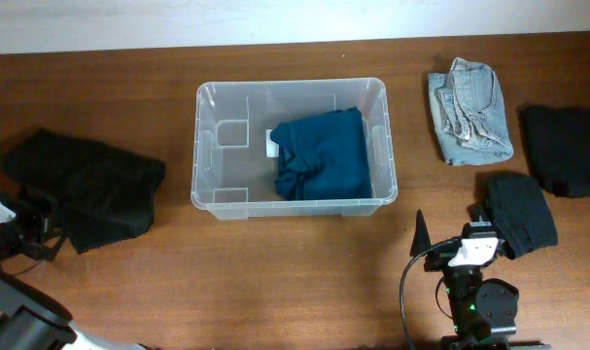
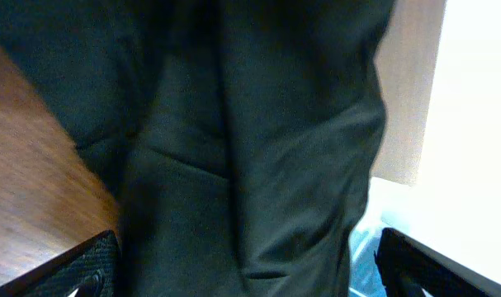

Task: Pack container

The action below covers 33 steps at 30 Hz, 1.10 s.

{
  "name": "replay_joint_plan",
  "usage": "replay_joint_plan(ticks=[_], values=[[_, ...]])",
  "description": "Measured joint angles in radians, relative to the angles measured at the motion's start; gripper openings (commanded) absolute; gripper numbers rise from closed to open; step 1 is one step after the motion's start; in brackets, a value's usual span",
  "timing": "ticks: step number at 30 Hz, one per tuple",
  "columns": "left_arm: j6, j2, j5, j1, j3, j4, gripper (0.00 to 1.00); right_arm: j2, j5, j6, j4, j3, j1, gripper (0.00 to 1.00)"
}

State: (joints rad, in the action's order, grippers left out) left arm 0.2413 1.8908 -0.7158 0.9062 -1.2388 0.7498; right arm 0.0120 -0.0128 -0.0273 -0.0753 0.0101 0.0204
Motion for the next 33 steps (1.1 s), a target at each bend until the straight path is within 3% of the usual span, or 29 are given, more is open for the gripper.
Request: replay_joint_plan(ticks=[13,33], values=[[0.056,0.000,0.122,0.000,0.041,-0.023,0.99,0.000,0.000,0.001,0.000,0.000,0.000,0.98],[0.065,0.000,0.079,0.000,0.128,-0.242,0.99,0.000,0.000,0.000,0.000,0.000,0.000,0.98]])
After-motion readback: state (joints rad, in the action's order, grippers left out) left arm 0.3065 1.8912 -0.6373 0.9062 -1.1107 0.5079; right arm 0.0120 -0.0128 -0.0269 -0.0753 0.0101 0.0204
